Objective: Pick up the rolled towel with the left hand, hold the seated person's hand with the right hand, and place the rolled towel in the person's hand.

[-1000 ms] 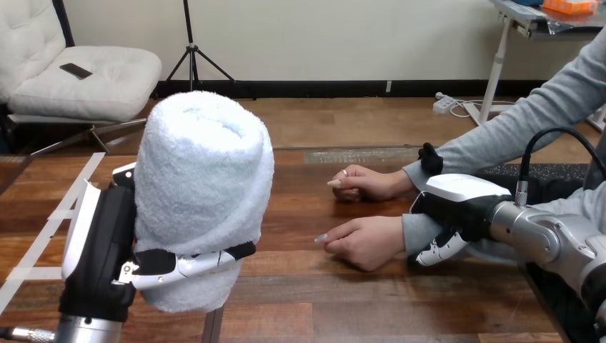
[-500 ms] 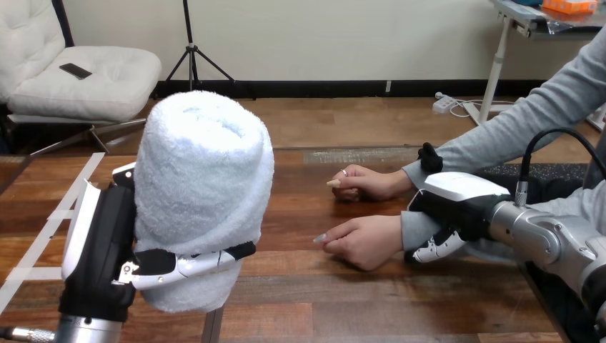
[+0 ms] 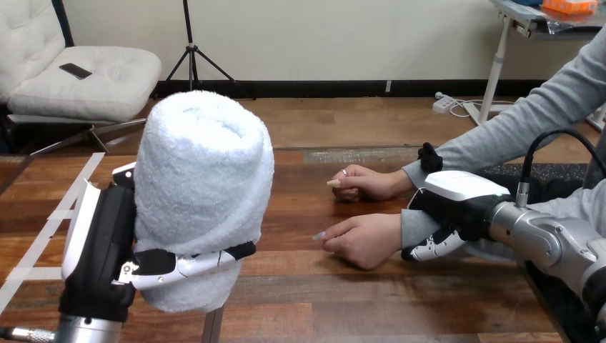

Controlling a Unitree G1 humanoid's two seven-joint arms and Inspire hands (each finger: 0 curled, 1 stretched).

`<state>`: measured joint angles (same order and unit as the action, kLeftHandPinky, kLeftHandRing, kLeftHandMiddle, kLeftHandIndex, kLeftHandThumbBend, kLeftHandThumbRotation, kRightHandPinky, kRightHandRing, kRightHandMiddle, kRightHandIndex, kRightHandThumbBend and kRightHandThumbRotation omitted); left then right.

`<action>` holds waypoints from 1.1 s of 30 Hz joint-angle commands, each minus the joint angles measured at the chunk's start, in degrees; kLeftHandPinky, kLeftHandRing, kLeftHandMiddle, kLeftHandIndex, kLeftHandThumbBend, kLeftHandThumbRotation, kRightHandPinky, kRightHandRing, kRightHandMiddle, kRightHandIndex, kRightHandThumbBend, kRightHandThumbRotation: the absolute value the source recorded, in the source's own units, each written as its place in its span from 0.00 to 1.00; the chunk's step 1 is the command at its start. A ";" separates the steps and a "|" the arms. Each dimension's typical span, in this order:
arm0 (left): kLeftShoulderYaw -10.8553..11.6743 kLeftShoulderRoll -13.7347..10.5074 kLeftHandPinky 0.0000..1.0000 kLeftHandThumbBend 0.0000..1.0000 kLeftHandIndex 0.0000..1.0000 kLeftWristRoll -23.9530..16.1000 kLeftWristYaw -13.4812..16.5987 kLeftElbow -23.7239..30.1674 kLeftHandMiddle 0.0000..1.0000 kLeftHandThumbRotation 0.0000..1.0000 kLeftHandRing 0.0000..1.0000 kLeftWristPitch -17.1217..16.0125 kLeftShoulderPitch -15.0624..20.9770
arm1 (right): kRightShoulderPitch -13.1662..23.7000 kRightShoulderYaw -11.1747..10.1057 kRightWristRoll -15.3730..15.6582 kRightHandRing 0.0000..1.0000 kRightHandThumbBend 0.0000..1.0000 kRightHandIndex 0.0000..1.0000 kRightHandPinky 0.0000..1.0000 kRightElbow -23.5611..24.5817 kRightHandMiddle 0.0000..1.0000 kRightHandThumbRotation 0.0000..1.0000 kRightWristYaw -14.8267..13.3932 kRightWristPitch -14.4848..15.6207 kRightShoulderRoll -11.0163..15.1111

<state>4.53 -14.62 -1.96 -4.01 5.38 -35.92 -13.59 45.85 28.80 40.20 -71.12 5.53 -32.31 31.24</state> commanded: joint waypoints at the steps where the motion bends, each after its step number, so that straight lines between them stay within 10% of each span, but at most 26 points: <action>1: 0.92 0.87 0.24 0.55 0.38 0.81 0.39 2.19 0.36 0.00 0.29 -1.61 3.16 | 1.24 -1.75 -1.98 0.32 0.52 0.37 0.27 -0.07 0.37 0.37 -2.24 -1.22 -0.15; 19: 1.47 1.92 0.24 0.59 0.38 -0.94 2.35 0.61 0.35 0.00 0.29 -2.02 4.42 | 1.15 -2.49 -3.51 0.30 0.52 0.34 0.25 -0.14 0.35 0.35 -1.94 -2.06 -0.10; 33: 2.32 3.11 0.23 0.57 0.39 0.34 3.29 -10.82 0.35 0.00 0.27 -6.86 10.67 | 1.31 -2.91 -5.17 0.31 0.52 0.37 0.28 -0.02 0.36 0.35 -1.33 -2.69 0.05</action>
<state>5.57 -12.39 -2.62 -1.84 -1.79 -40.67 -9.54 45.44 28.32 37.25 -71.54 5.12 -33.72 31.50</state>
